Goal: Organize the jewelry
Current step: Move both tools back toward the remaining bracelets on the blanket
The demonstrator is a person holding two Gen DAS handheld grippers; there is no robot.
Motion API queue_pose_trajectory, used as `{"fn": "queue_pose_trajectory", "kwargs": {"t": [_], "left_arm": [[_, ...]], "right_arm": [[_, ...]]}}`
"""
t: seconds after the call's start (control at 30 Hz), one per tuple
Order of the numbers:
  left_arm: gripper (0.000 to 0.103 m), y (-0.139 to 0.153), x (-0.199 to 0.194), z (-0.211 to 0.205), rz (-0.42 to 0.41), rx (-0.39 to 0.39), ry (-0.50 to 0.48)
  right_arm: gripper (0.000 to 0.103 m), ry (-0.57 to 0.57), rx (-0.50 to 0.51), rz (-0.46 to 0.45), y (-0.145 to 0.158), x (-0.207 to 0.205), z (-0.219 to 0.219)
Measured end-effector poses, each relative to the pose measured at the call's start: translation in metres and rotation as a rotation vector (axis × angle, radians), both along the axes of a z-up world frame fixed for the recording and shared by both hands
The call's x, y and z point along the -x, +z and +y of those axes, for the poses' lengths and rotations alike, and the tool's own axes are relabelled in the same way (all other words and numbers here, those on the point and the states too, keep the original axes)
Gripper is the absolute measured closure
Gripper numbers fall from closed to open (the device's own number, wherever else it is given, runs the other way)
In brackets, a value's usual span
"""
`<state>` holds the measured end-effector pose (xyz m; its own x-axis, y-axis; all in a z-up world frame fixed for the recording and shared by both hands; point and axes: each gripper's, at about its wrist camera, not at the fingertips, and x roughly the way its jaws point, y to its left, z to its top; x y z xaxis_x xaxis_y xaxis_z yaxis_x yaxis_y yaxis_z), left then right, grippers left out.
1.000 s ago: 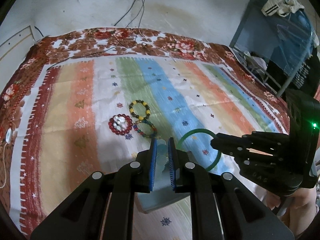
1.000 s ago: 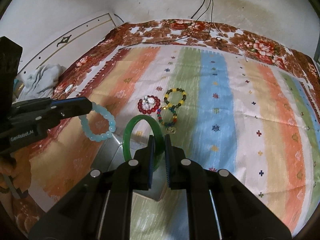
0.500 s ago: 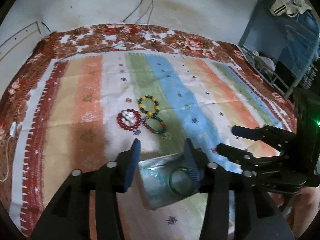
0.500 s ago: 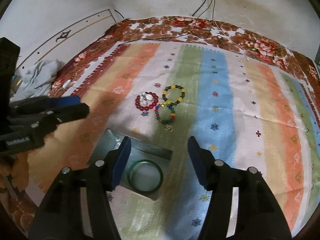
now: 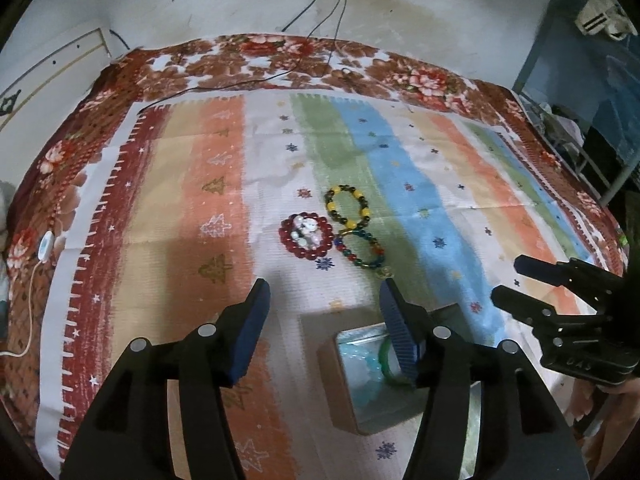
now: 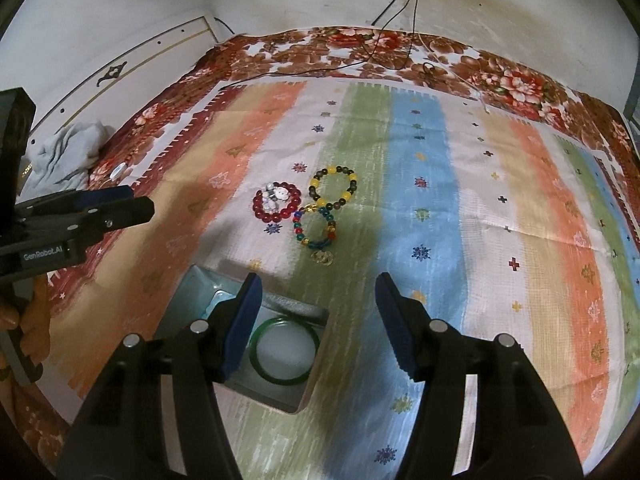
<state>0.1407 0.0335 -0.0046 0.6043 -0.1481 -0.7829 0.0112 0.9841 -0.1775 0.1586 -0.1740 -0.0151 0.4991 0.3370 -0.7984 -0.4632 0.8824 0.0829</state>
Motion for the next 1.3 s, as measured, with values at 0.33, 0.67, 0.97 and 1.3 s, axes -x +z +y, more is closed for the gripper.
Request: {"fn": "queue_pose_trajectory", "kwargs": {"t": [0.33, 0.67, 0.97, 1.3], "left_arm": [[0.044, -0.008, -0.021, 0.006, 0.030, -0.012, 0.008], [0.042, -0.022, -0.043, 0.011, 0.066, -0.046, 0.021], [0.039, -0.035, -0.066, 0.016, 0.100, -0.054, 0.021], [0.039, -0.058, -0.098, 0.014, 0.150, -0.099, 0.006]], "right_arm": [[0.042, -0.015, -0.005, 0.006, -0.004, -0.014, 0.003], [0.042, -0.031, -0.013, 0.009, -0.012, -0.036, 0.008], [0.040, -0.053, 0.002, 0.050, -0.031, -0.058, 0.006], [0.036, -0.051, -0.011, 0.098, -0.044, -0.083, 0.009]]}}
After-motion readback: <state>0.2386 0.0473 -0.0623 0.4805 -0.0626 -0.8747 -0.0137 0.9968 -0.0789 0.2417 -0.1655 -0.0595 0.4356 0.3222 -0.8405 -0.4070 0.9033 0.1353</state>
